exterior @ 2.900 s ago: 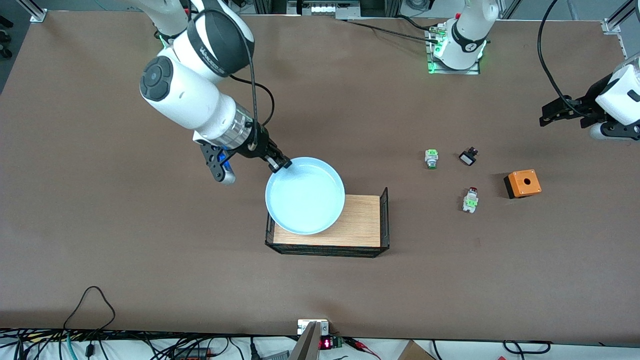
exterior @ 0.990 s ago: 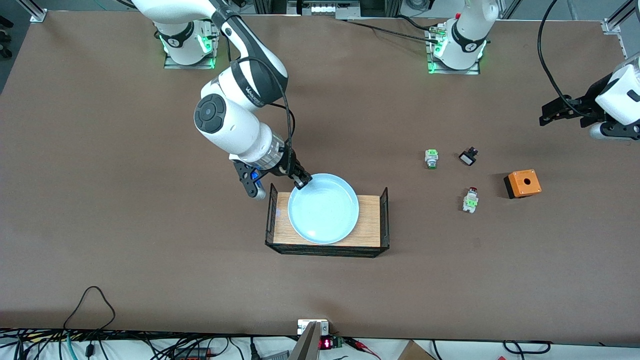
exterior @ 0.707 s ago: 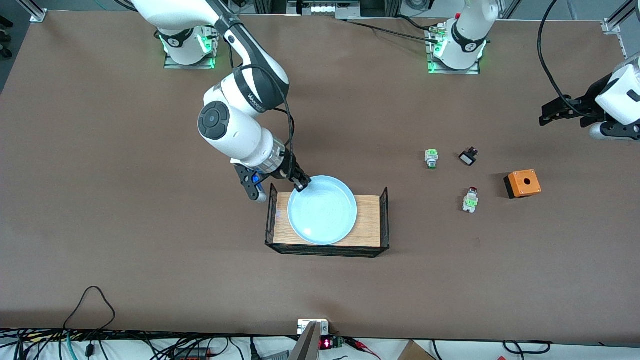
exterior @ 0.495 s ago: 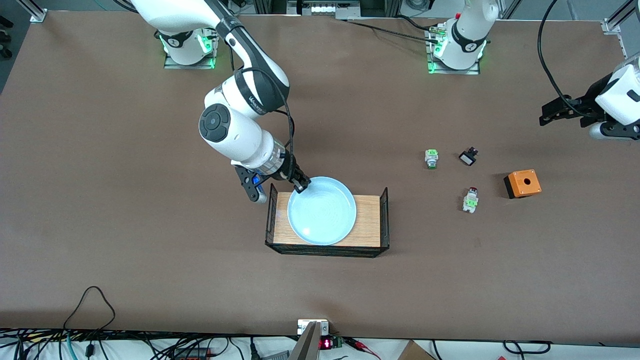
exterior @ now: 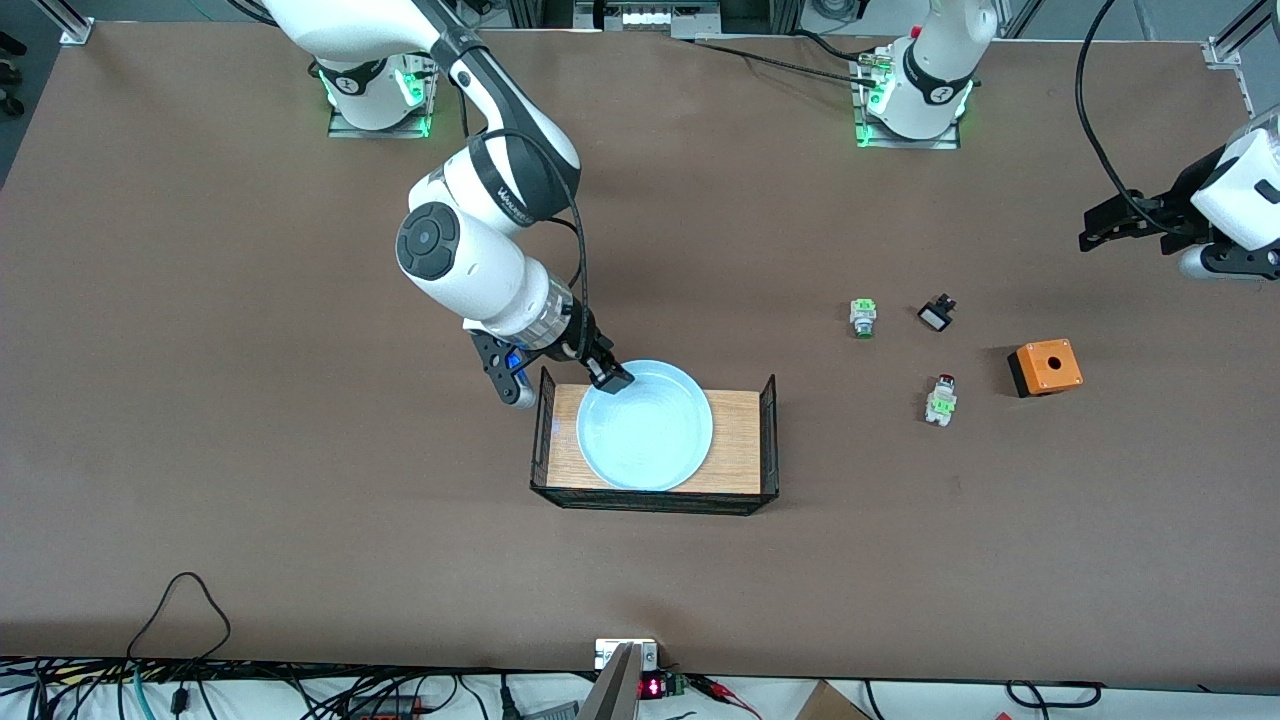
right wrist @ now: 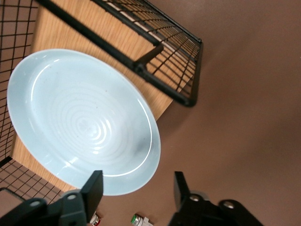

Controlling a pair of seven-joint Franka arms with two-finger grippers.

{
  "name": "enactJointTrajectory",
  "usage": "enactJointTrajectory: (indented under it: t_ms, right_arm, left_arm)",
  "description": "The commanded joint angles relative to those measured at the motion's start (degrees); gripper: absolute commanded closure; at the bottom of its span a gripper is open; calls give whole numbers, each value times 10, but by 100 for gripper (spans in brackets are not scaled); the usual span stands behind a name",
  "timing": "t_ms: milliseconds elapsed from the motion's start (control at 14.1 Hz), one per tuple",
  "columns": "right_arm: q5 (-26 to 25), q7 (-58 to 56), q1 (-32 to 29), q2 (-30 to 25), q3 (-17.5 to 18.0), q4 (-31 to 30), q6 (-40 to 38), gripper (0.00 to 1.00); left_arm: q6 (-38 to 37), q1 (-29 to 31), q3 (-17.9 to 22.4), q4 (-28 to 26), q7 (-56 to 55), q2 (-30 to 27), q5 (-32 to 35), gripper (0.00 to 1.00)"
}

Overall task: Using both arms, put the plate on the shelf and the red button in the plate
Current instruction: 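Lower the plate onto the tray and open the right gripper, then withdraw the right gripper while the left gripper reaches the red-button switch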

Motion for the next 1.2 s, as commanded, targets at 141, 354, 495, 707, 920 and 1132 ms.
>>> enactJointTrajectory:
  t_ms: [141, 354, 495, 707, 920, 1132]
  right_arm:
    - [-7, 8, 3, -43, -25, 52, -118, 0]
    - [-14, -3, -12, -85, -33, 52, -170, 0]
    - [-67, -24, -17, -114, -34, 48, -204, 0]
    - [-126, -88, -42, -147, -34, 46, -279, 0]
    - [-129, -199, -102, -166, -34, 46, -332, 0]
    - [-141, -324, -162, -172, -34, 46, -381, 0]
  left_arm:
    - [-9, 3, -1, 13, -4, 5, -7, 0]
    - [-11, 3, -1, 25, -3, 12, -7, 0]
    - [-26, 4, -1, 26, -4, 17, -7, 0]
    - [-63, -1, -7, 27, -4, 55, -6, 0]
    - [-62, -7, -9, 26, -4, 101, 1, 0]
    - [6, -1, -9, 26, 9, 163, 1, 0]
